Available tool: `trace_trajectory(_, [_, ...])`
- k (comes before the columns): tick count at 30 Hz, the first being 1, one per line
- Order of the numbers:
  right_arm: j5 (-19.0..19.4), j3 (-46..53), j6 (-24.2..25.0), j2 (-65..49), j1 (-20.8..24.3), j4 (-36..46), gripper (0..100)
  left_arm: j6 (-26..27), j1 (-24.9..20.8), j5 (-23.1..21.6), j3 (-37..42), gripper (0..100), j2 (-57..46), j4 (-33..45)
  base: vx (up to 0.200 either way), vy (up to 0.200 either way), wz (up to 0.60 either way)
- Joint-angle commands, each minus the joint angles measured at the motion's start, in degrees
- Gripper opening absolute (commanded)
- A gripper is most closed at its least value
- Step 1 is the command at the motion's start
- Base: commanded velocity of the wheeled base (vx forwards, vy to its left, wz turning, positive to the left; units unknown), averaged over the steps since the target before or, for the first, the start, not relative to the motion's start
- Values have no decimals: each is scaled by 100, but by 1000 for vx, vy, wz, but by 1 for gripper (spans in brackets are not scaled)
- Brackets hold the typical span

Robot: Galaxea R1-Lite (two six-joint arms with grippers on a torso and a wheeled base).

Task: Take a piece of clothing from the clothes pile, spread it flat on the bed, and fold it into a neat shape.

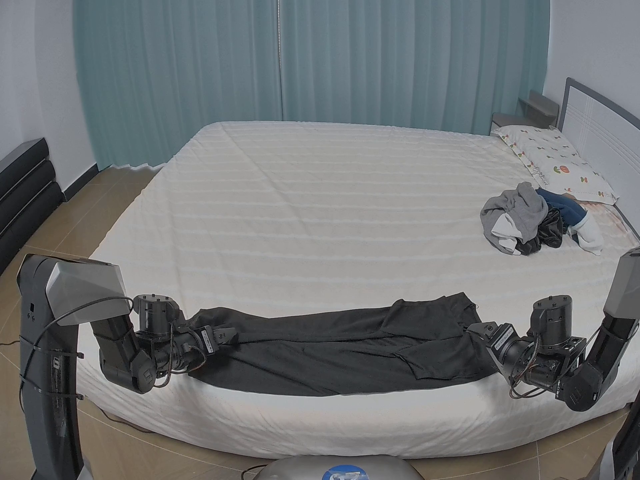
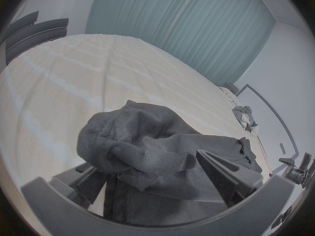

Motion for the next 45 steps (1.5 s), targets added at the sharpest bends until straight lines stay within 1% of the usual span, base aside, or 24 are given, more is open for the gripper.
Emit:
trace_trajectory(1, [1, -1, -1, 2, 4, -2, 100, -12, -16, 1, -2, 0, 34, -5, 0, 0, 0])
trace_trajectory(16, [1, 17, -1, -7, -5, -2, 100, -47, 221, 10, 103, 0, -98, -75, 0, 0, 0])
trace_trajectory(21, [1, 17, -1, -25, -5, -2, 100, -47, 441, 1, 156, 0, -300, -75, 0, 0, 0])
trace_trajectory(24, [1, 17, -1, -25, -5, -2, 100, -47, 467, 1, 156, 0, -326, -75, 0, 0, 0])
trace_trajectory(26, [1, 17, -1, -25, -14, -2, 100, -47, 616, -16, 156, 0, -537, 4, 0, 0, 0])
trace_trajectory(35, [1, 17, -1, -34, -14, -2, 100, -47, 731, -16, 147, 0, -625, 66, 0, 0, 0])
trace_trajectory(39, [1, 25, -1, -34, -14, -2, 100, -47, 880, -43, 129, 0, -695, 74, 0, 0, 0])
trace_trajectory(40, [1, 25, -1, -34, -14, -2, 100, -47, 959, -157, 147, 0, -792, 110, 0, 0, 0])
trace_trajectory(42, [1, 17, -1, -25, -14, -2, 100, -65, 1038, -447, 138, 0, -941, 426, 0, 0, 0])
trace_trajectory(45, [1, 17, -1, -16, -14, -2, 100, -65, 1038, -553, 103, 0, -1003, 637, 0, 0, 0])
